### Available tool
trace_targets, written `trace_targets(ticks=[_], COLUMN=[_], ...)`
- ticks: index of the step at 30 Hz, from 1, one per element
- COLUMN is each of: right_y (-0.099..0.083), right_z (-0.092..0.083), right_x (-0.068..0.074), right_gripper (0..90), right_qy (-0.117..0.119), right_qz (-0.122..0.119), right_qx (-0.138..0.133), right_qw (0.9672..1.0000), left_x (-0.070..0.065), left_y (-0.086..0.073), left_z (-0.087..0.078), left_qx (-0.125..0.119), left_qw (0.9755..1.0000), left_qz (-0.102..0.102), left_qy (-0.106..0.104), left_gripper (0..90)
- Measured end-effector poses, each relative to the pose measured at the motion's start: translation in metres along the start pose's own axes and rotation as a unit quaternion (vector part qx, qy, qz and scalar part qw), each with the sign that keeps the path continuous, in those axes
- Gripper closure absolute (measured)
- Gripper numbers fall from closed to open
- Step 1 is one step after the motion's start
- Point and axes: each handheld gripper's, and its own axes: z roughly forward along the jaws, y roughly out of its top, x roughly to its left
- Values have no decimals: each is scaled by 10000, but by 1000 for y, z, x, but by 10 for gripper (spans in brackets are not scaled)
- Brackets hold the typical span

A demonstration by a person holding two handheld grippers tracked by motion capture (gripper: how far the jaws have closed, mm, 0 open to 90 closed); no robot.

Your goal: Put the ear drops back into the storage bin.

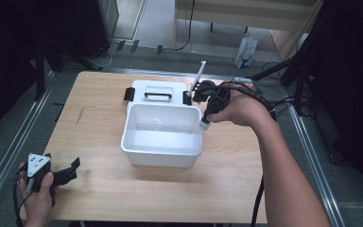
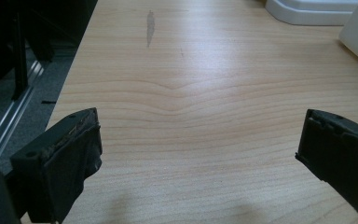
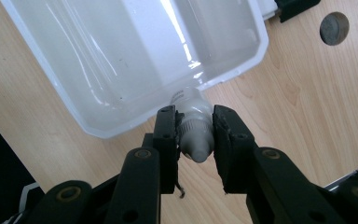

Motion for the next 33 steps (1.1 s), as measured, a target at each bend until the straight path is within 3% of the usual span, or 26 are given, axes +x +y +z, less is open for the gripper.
trace_targets(ticks=[16, 33], right_y=[26, 23], right_z=[13, 44], right_x=[15, 18], right_gripper=[723, 723], right_qy=[104, 169], right_qz=[-374, -592], right_qx=[61, 90], right_qw=[9992, 9981], left_x=[0, 0], left_y=[0, 0], left_z=[0, 0], left_qx=[5, 7], left_qw=[10000, 10000], left_qz=[-13, -16], left_qy=[-20, -18], left_gripper=[3, 3])
